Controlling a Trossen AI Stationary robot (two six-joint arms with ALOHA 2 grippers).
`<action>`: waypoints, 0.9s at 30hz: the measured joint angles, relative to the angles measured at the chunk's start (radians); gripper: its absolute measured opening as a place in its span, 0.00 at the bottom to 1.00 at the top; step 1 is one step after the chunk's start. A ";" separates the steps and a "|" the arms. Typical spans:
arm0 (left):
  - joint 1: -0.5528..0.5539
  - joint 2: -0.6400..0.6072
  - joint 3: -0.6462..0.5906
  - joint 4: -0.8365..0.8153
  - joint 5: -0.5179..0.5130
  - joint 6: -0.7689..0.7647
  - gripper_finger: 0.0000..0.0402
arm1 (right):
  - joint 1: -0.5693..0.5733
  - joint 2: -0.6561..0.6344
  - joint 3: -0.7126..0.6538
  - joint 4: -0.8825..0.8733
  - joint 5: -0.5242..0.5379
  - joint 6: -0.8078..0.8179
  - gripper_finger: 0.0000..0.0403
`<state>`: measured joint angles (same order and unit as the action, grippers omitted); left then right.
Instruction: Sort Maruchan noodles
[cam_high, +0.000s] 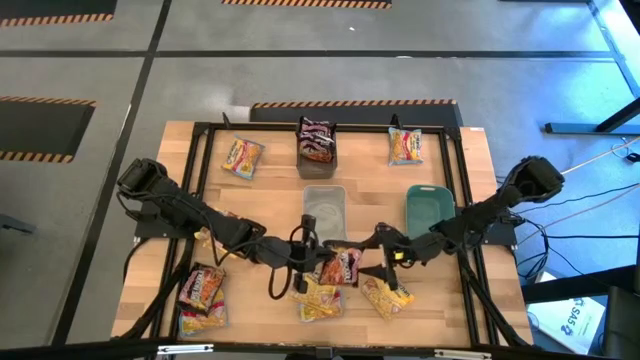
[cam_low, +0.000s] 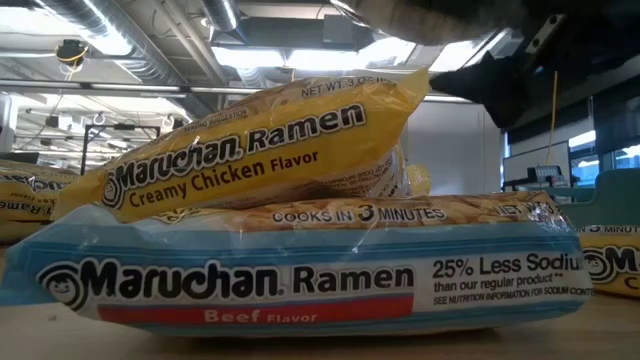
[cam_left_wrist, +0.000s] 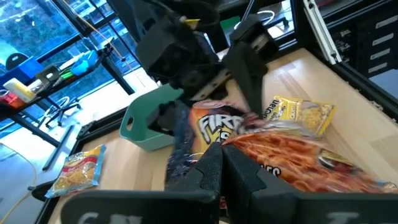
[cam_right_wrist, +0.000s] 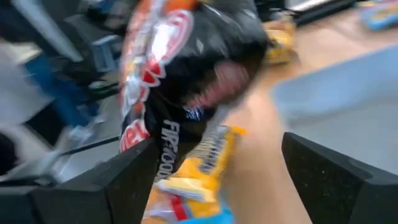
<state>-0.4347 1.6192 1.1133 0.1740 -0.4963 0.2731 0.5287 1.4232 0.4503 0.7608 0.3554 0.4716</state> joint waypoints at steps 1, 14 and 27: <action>0.002 0.000 0.000 -0.001 0.001 0.000 0.00 | -0.005 0.009 0.000 0.023 -0.020 -0.011 0.80; 0.003 0.000 0.000 0.002 0.000 0.010 0.00 | -0.016 0.021 0.003 0.144 -0.158 -0.050 0.80; 0.034 0.005 0.000 0.076 0.016 0.010 0.00 | -0.021 0.037 0.023 0.181 -0.050 -0.036 0.80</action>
<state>-0.4011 1.6238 1.1133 0.2500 -0.4798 0.2829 0.5079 1.4605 0.4728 0.9416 0.3054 0.4355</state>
